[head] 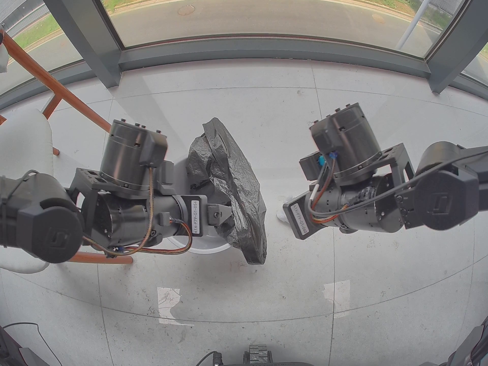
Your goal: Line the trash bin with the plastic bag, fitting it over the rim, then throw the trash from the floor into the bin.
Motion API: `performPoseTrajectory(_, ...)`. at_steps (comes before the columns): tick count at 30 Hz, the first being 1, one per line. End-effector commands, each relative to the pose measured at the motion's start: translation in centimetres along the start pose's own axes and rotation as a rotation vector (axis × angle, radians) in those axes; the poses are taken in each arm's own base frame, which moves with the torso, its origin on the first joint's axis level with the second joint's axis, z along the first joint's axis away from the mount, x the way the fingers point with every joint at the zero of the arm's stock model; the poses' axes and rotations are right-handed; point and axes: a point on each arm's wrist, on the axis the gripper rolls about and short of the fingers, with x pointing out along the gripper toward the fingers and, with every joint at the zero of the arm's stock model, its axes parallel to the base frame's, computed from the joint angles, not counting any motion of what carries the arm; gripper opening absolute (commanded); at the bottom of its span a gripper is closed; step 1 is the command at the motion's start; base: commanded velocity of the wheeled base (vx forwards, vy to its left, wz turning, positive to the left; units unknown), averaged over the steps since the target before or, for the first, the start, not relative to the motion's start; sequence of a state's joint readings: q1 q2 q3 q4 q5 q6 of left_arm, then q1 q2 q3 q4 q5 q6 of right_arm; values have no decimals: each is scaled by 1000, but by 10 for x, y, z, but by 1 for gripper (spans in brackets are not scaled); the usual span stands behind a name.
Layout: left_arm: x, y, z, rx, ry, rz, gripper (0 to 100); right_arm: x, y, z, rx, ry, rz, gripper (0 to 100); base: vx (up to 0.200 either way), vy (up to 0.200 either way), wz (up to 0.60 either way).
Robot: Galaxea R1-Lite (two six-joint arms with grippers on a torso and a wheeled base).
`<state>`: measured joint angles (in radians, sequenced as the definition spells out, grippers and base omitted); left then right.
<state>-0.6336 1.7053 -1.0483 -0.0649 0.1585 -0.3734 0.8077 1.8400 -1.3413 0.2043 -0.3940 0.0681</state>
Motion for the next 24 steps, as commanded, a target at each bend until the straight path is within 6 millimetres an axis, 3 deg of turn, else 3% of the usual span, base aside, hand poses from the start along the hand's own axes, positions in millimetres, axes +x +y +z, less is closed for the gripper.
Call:
performPoseTrajectory(1, 30, -6, -9, 12, 51, 4, 100, -21, -21, 4, 55, -43, -11, 100, 0, 0, 0)
performPoseTrajectory(3, 43, -14, -7, 24, 57, -6, 100, -30, -34, 3, 80, -54, -1, 100, 0, 0, 0)
performPoseTrajectory(9, 64, -26, -2, 32, 58, -17, 100, -53, -47, 0, 102, -90, 1, 100, 0, 0, 0)
performPoseTrajectory(15, 94, -30, -12, 43, 96, 12, 100, -62, -60, -7, 123, -92, -25, 100, 0, 0, 0)
performPoseTrajectory(24, 115, -29, -17, 43, 114, 27, 100, -67, -70, -12, 137, -88, -48, 100, 0, 0, 0)
